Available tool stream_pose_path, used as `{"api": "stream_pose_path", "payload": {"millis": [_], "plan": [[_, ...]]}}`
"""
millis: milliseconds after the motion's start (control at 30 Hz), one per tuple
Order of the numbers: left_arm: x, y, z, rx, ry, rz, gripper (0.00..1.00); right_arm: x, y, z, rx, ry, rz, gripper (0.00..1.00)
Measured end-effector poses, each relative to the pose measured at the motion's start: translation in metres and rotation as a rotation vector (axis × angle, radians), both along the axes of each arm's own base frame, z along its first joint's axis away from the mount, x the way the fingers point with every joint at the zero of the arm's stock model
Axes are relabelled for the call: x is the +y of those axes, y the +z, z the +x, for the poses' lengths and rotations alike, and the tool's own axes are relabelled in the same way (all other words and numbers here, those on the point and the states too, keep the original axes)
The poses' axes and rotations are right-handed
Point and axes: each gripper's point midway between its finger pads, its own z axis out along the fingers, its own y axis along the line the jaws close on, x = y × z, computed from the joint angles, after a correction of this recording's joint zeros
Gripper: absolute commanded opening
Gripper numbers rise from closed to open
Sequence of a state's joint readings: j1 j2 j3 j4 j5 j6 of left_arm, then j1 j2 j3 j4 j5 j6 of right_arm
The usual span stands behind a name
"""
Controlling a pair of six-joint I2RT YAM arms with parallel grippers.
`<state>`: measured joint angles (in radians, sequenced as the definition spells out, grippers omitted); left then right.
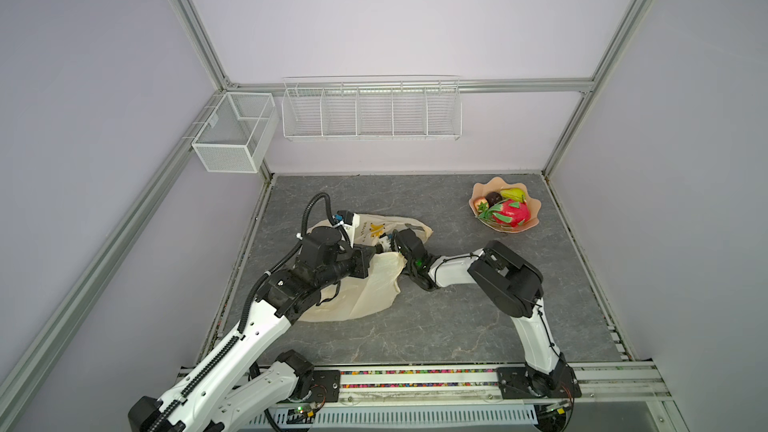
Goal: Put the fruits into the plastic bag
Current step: 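Lower the strawberry into the bag and open the right gripper, then withdraw the open right gripper from the bag toward the bowl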
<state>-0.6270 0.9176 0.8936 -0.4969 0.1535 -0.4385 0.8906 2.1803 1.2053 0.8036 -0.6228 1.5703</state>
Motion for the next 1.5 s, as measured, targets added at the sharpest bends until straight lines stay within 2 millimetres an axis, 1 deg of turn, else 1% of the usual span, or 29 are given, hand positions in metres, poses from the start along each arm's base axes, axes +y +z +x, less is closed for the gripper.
{"api": "stream_pose_path", "payload": {"millis": [100,233,333,400,500,567,667,800,900,1000,1133,1233,1300,1500], "plan": [[-0.001,0.001,0.002,-0.006,0.0,-0.004,0.0,0.014,-0.004,-0.008,0.023,0.043,-0.004,0.59],[-0.002,0.004,0.003,-0.018,0.0,-0.014,0.0,0.018,-0.01,-0.011,0.062,0.069,-0.048,0.83],[-0.003,0.003,0.004,-0.021,0.0,-0.017,0.0,0.019,-0.013,-0.012,0.071,0.083,-0.085,0.95],[-0.003,-0.001,0.003,-0.015,0.0,-0.012,0.0,0.018,-0.017,-0.013,0.066,0.093,-0.116,1.0],[-0.001,-0.009,0.001,-0.004,0.001,-0.006,0.0,0.01,-0.023,-0.016,0.066,0.101,-0.174,0.95],[0.0,-0.012,0.0,0.001,0.002,-0.005,0.0,0.004,-0.021,-0.016,0.055,0.107,-0.201,0.94],[0.003,-0.013,-0.003,-0.001,0.009,-0.009,0.0,-0.007,-0.008,-0.014,0.019,0.11,-0.227,0.93],[0.006,-0.014,-0.003,-0.003,0.021,-0.009,0.0,-0.024,0.019,-0.008,-0.044,0.107,-0.241,0.9],[0.007,-0.015,-0.004,0.0,0.023,-0.012,0.0,-0.039,0.033,-0.007,-0.085,0.099,-0.262,0.89],[0.006,-0.012,-0.007,-0.012,0.018,-0.024,0.0,-0.055,0.033,-0.007,-0.105,0.092,-0.307,0.89],[0.008,-0.015,-0.007,-0.01,0.027,-0.018,0.0,-0.081,0.025,-0.01,-0.104,0.076,-0.38,0.88],[0.009,-0.019,-0.008,-0.003,0.027,-0.013,0.0,-0.1,0.023,-0.012,-0.112,0.063,-0.434,0.88],[0.009,-0.02,-0.008,-0.001,0.026,-0.012,0.0,-0.11,0.026,-0.013,-0.127,0.056,-0.462,0.88],[0.009,-0.02,-0.008,-0.002,0.026,-0.012,0.0,-0.139,0.048,-0.016,-0.193,0.024,-0.504,0.88]]}}
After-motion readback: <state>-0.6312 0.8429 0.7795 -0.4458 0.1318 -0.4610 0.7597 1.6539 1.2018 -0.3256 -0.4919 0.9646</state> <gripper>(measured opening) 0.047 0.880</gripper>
